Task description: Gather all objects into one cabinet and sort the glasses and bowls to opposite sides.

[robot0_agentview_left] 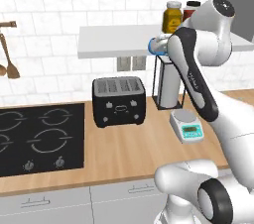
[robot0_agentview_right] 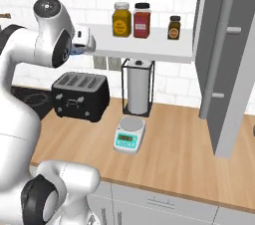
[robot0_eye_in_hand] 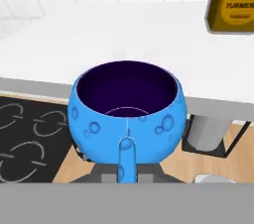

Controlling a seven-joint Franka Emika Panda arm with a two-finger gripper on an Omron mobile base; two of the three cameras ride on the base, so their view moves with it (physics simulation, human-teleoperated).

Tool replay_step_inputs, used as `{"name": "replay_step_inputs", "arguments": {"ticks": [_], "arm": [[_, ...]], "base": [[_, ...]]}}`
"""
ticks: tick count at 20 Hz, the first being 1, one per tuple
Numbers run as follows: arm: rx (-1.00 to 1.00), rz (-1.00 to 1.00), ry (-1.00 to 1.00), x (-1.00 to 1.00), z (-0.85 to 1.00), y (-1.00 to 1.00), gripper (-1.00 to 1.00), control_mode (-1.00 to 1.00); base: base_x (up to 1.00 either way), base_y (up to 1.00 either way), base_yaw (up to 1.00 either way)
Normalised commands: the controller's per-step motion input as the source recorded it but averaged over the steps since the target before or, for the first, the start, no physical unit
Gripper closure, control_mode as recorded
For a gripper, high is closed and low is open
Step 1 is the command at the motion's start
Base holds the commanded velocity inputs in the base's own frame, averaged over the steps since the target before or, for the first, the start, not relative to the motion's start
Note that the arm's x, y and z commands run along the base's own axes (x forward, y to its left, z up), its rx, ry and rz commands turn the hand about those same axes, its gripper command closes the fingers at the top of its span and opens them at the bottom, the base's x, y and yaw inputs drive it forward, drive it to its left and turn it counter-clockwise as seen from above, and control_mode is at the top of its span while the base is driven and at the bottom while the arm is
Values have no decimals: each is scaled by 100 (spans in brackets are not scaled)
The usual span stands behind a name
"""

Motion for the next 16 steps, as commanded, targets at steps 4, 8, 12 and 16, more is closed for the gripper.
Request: {"name": "replay_step_inputs", "arguments": {"ticks": [4,8,12,16], "arm": [[-7,-1,8,-100,-21,0,100,-100],[-10,0,0,-100,-47,0,100,-100],[-6,0,2,-83,-39,-9,100,-100],[-1,0,0,0,0,0,100,-100]], "base": [[0,0,0],[0,0,0],[0,0,0],[0,0,0]]}}
